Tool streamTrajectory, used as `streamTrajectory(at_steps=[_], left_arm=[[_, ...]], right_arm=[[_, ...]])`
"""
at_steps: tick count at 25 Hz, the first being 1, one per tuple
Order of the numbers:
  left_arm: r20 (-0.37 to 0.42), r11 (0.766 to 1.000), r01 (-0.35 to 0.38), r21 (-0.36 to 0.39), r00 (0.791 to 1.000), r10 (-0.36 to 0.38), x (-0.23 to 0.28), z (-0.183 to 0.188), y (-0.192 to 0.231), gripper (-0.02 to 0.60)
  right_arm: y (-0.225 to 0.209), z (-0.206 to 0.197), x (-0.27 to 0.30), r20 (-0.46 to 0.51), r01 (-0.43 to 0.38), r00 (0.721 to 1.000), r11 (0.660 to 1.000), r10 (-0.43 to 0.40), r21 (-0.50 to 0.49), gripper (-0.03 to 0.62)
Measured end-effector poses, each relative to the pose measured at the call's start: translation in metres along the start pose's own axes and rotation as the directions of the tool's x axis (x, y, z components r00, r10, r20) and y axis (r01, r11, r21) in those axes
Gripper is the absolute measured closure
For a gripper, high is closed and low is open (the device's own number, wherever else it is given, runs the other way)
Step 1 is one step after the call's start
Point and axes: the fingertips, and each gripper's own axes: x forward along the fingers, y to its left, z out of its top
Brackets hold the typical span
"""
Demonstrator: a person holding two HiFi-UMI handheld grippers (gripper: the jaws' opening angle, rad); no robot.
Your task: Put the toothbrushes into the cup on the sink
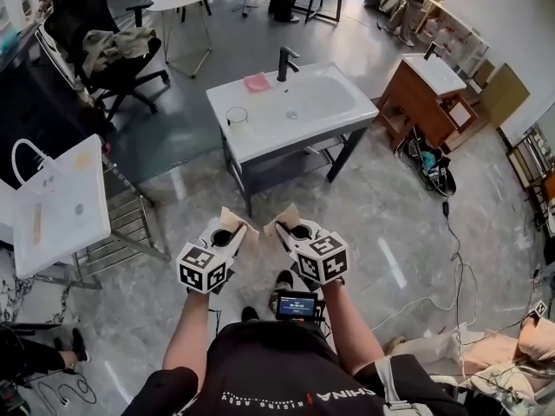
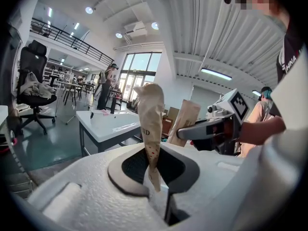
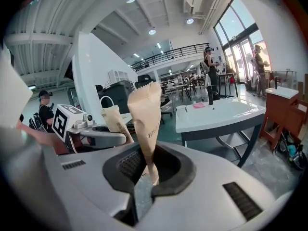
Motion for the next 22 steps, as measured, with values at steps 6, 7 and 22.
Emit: streamTrajectory(at_steps=[6,7,22], left_arm=[[0.001,0.998,-0.061,0.005,0.998,0.061,0.044,0.033,0.033,0.545],[0.0,0.998,-0.069,0.008,0.998,0.069,0.052,0.037,0.037,0.545],[-0.036,0.981,-0.188,-0.054,0.982,0.187,0.109,0.054,0.084,0.545]], right_arm=[[-0.048,0.039,0.029,0.006,-0.056,0.998,0.998,0.056,-0.024,0.556],[-0.057,0.044,0.033,0.005,-0.062,0.998,0.998,0.062,-0.026,0.556],[-0.125,0.075,0.088,-0.051,-0.186,0.982,0.982,0.184,-0.027,0.556]])
